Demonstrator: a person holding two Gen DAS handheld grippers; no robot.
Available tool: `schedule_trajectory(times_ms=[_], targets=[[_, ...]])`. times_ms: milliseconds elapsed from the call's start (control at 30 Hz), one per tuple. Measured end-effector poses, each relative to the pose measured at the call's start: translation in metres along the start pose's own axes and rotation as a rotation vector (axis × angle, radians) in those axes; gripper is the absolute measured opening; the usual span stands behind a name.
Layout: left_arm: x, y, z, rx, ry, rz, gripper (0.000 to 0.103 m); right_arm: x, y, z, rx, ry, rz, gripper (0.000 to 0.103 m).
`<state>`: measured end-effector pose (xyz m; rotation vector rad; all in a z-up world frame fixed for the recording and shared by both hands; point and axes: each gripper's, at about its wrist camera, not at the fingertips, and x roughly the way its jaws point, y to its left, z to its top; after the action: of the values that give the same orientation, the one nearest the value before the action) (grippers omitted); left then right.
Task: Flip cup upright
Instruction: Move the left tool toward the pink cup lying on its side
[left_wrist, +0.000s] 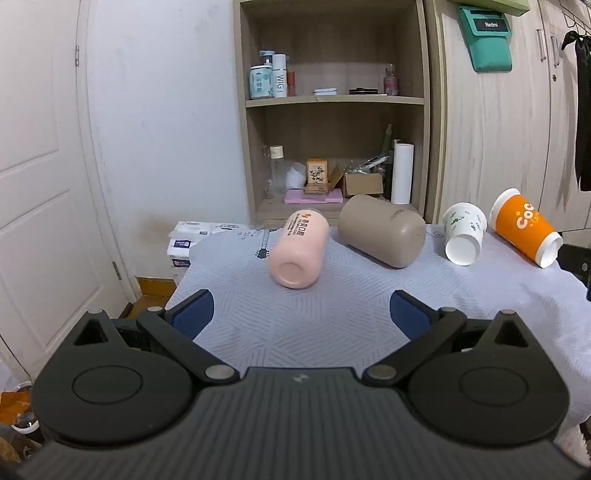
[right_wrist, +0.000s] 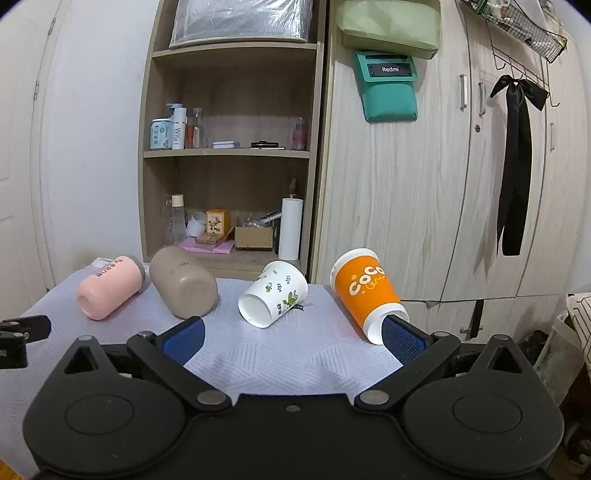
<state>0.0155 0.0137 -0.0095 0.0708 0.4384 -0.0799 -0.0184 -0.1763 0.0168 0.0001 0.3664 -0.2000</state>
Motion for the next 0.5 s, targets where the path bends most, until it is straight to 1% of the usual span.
schedule_trajectory(times_ms=[133,200,333,433,500], targets=[[0.007,0.003,0.001,-0.008,-0.002,-0.002,0.103,0.005,0.004,-0.003,0.001,0.015,-0.006,0.103],[-0.016,-0.006,0.003,0.008,-0.023,0.011,0.103,0.004,0.004,-0.002,0.002,0.017,-0.003,0.103],[-0.017,-0.007,0.004,0.006,-0.01,-0.015,0.103,0.005,0.003,-0.003,0.005,0.019,-0.001,0.103],[-0.021,-0.007,0.005,0.0,-0.018,-0.037,0.103,0.006,0.006,-0.004,0.0,0.026,-0.003,0.103],[-0.021,-0.008,0.005,0.002,-0.019,-0.039,0.103,0.006,0.007,-0.004,-0.004,0.027,-0.009,0.103]])
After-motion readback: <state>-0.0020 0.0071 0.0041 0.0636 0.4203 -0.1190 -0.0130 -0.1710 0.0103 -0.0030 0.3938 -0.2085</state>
